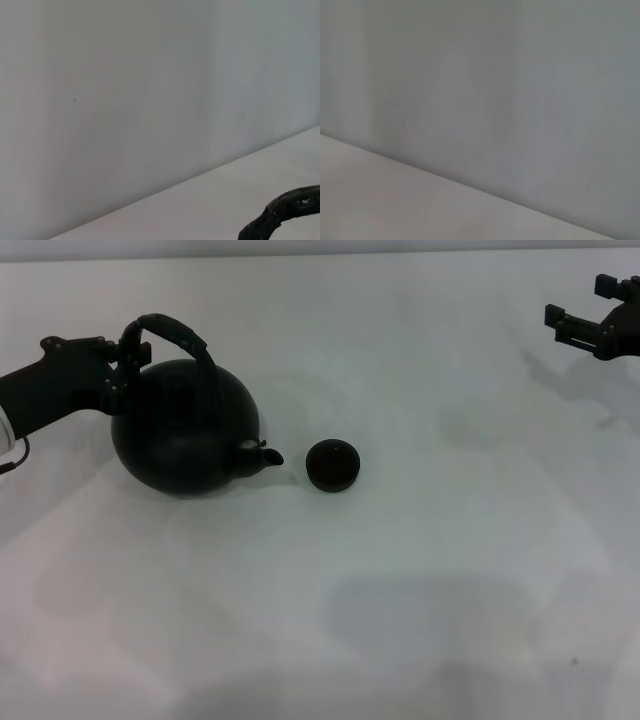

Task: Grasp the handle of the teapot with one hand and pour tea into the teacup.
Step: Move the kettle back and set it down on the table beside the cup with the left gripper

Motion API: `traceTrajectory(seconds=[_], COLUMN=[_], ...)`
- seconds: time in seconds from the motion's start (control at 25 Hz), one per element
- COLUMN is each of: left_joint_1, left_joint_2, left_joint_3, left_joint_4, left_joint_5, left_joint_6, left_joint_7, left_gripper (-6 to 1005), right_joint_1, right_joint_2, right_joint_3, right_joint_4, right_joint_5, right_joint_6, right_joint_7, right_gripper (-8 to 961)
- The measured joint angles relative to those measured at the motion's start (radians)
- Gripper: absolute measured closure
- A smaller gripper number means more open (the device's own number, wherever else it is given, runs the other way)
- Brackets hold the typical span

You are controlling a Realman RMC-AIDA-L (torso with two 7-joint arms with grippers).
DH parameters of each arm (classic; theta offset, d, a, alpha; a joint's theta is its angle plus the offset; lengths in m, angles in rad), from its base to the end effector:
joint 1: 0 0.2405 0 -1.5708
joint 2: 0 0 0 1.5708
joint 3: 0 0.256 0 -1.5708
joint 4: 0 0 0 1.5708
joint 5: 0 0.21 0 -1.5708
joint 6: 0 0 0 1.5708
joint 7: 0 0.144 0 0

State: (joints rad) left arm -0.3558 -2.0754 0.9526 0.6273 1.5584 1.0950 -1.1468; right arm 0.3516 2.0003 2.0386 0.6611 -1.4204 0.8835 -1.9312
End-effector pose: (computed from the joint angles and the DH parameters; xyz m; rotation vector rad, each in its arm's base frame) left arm -0.3160 0.3385 0.0007 -2.2903 -0.6160 -0.5569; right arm 0.3313 0.3628 0.0311 -2.1546 0.6562 0.4352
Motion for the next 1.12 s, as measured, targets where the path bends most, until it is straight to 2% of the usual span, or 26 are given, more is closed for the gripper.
traceTrajectory(seconds=[0.32,1.08,1.12], left_joint_1=[-0.01,-0.008,-0.007], left_joint_2=[0.001,0.002,0.002], left_joint_3=[0.0,0.003,0.003], left_joint_4=[0.0,0.0,0.001], left_joint_5=[0.004,0.001,0.0], left_joint_6=[-0.009,-0.021,-0.021], left_joint_7=[-0.001,-0.004,-0.004], left_gripper=[882,789,763], right_joint_1=[0.003,0.012,0.012], right_joint_2=[0.0,0.0,0.0], right_joint_3=[0.0,0.0,0.0], right_joint_4=[0.0,0.0,0.0], right_joint_5=[0.0,0.0,0.0], right_joint_6=[-0.002,-0.008,-0.008], right_joint_7=[0.0,0.0,0.001], right_gripper=[111,111,111])
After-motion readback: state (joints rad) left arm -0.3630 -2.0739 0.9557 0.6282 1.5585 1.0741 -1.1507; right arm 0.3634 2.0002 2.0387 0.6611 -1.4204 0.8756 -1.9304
